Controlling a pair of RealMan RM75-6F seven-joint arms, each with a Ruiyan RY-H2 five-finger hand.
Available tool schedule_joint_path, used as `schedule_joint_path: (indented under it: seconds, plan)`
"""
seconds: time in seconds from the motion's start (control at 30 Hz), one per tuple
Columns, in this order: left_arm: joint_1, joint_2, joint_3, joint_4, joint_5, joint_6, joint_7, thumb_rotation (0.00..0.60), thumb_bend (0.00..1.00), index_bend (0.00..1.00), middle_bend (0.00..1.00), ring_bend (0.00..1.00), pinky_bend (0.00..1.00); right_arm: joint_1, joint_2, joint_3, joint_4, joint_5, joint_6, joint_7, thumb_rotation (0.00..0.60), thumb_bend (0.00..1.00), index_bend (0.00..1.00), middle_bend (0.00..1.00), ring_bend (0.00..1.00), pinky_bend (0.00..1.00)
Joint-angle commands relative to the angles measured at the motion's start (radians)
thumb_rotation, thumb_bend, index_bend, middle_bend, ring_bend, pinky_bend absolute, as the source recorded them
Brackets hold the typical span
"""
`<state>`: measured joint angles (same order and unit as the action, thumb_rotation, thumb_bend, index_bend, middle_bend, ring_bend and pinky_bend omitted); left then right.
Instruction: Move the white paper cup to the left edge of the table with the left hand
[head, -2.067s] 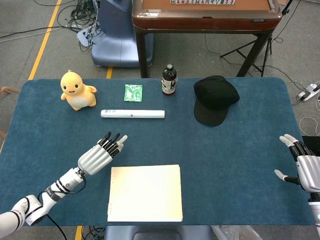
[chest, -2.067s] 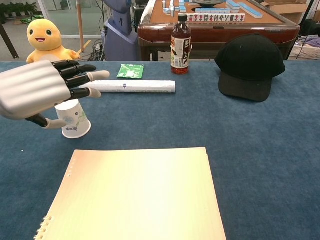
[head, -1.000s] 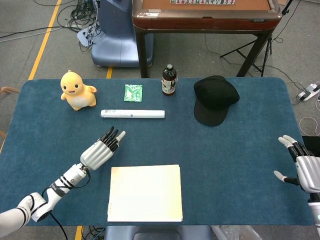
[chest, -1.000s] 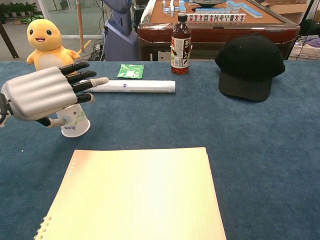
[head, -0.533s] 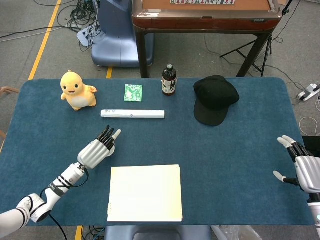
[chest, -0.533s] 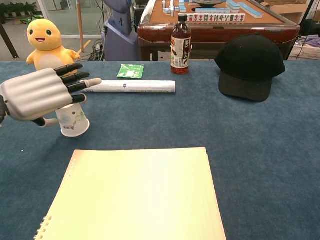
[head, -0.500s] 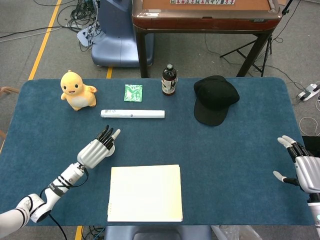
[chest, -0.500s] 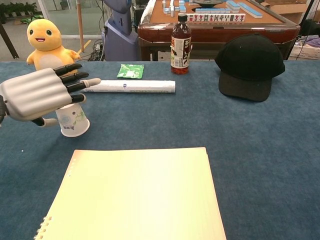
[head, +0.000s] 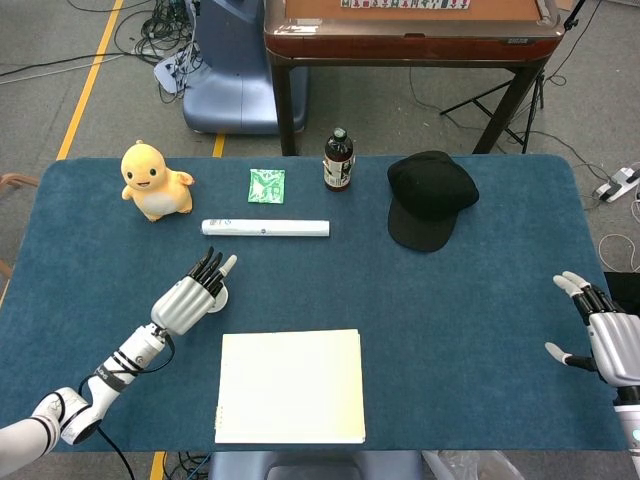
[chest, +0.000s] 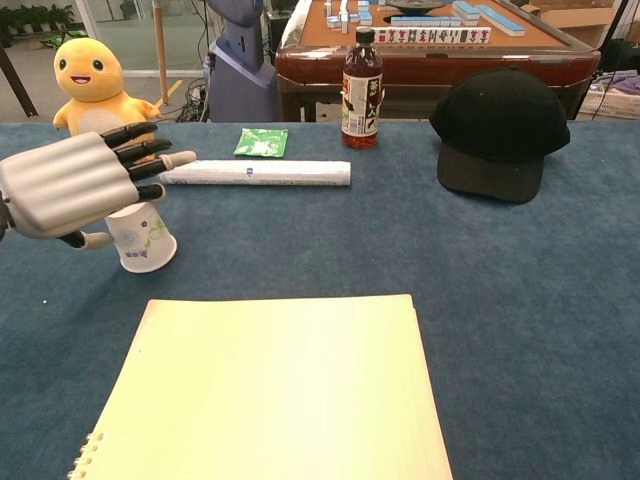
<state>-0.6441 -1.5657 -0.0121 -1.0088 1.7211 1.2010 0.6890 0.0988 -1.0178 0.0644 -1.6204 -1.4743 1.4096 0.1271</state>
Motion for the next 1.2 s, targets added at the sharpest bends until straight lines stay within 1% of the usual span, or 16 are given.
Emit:
schedule_joint_path:
  seconds: [0.03, 0.37, 0.57, 0.77, 0.9, 1.0, 1.2]
  plan:
    - [0.000, -0.002, 0.001, 0.003, -0.001, 0.002, -0.003, 0.600, 0.15, 0.35, 0.00, 0.00, 0.00, 0.000, 0.000, 0.000, 0.000, 0.000, 0.000, 0.000, 0.600, 0.00, 0.15, 0.13, 0.14, 0.37]
    - [0.010, 0.009, 0.003, -0.018, -0.009, 0.028, -0.039, 0.600, 0.15, 0.38, 0.00, 0.00, 0.00, 0.000, 0.000, 0.000, 0.001, 0.000, 0.000, 0.002, 0.600, 0.00, 0.15, 0.13, 0.14, 0.37]
    - [0.038, 0.038, -0.017, -0.091, -0.058, 0.049, -0.091, 0.600, 0.15, 0.38, 0.00, 0.00, 0.00, 0.001, -0.001, -0.002, 0.000, -0.001, -0.001, 0.000, 0.600, 0.00, 0.15, 0.13, 0.14, 0.37]
    - [0.064, 0.076, -0.047, -0.183, -0.136, 0.037, -0.151, 0.600, 0.15, 0.40, 0.00, 0.00, 0.00, 0.003, -0.005, -0.003, -0.001, -0.002, -0.005, -0.009, 0.600, 0.00, 0.15, 0.13, 0.14, 0.37]
    - [0.080, 0.103, -0.070, -0.259, -0.215, 0.001, -0.222, 0.600, 0.15, 0.40, 0.00, 0.00, 0.00, 0.005, -0.007, -0.004, -0.002, 0.000, -0.009, -0.015, 0.600, 0.00, 0.15, 0.13, 0.14, 0.37]
    - [0.091, 0.136, -0.090, -0.342, -0.296, -0.053, -0.321, 0.600, 0.15, 0.41, 0.00, 0.00, 0.00, 0.005, -0.007, -0.004, -0.002, 0.000, -0.011, -0.017, 0.600, 0.00, 0.15, 0.13, 0.14, 0.37]
    - [0.103, 0.166, -0.104, -0.407, -0.362, -0.101, -0.457, 0.600, 0.15, 0.41, 0.00, 0.00, 0.00, 0.006, -0.008, -0.004, -0.001, 0.003, -0.013, -0.018, 0.600, 0.00, 0.15, 0.13, 0.14, 0.37]
